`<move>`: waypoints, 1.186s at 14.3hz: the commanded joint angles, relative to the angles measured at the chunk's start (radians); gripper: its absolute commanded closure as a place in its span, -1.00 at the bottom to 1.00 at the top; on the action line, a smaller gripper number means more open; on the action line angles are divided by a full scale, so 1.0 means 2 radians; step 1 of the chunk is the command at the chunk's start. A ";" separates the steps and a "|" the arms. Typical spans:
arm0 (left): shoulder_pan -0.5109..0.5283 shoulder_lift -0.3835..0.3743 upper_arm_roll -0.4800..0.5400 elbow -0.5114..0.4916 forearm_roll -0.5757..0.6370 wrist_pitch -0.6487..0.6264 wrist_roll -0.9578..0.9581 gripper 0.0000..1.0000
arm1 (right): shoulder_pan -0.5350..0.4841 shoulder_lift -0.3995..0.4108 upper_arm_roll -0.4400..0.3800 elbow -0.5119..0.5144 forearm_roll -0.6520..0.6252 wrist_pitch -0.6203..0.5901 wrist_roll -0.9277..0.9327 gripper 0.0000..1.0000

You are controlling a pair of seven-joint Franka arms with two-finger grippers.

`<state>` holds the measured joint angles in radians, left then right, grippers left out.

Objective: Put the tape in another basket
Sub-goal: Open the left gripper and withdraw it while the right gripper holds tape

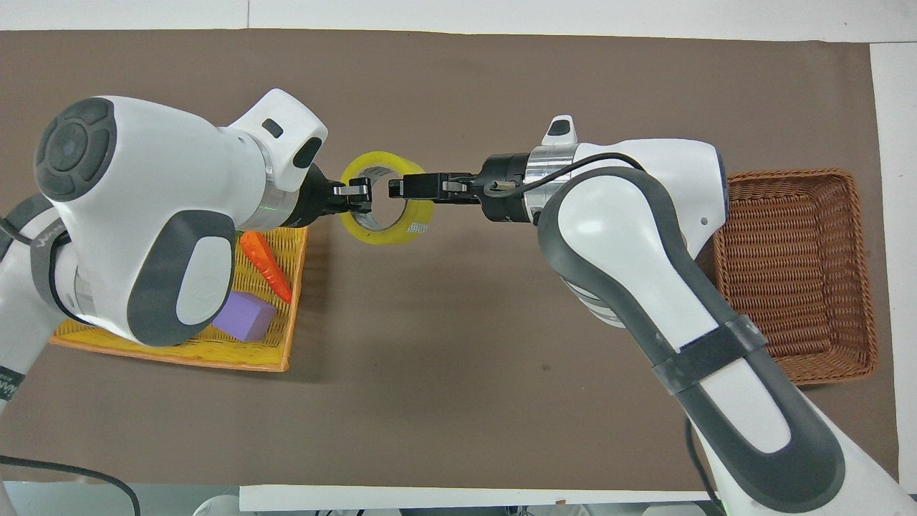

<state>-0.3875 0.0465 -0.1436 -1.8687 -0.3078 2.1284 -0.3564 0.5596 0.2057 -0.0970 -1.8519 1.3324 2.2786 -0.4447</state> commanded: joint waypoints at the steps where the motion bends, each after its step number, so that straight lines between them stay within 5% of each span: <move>1: -0.003 -0.006 0.004 -0.004 -0.008 -0.001 -0.001 0.98 | -0.010 -0.002 0.000 0.002 0.000 -0.020 0.003 1.00; 4: -0.002 -0.006 0.004 -0.003 -0.006 -0.002 -0.001 0.88 | -0.014 -0.002 0.000 0.002 0.000 -0.026 0.000 1.00; 5: -0.002 -0.006 0.004 0.001 -0.006 -0.003 -0.001 0.32 | -0.014 -0.002 0.000 0.002 0.000 -0.026 0.000 1.00; 6: -0.002 -0.006 0.005 0.005 -0.003 -0.010 -0.001 -0.70 | -0.014 -0.002 0.000 0.002 0.000 -0.026 0.000 1.00; 7: -0.002 -0.007 0.006 0.012 0.002 -0.016 -0.001 -0.99 | -0.014 -0.002 0.000 0.002 0.000 -0.026 0.000 1.00; 12: 0.059 -0.016 0.007 0.125 0.003 -0.166 0.005 -0.99 | -0.056 -0.004 -0.001 0.001 -0.003 -0.058 -0.017 1.00; 17: 0.137 -0.019 0.007 0.153 0.077 -0.246 0.081 -0.99 | -0.194 -0.020 -0.002 -0.020 -0.029 -0.192 -0.032 1.00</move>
<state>-0.1498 -0.0004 -0.1215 -1.5783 -0.2156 1.6907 -0.2664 0.2750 0.2038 -0.1104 -1.8558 1.3085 1.9787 -0.4897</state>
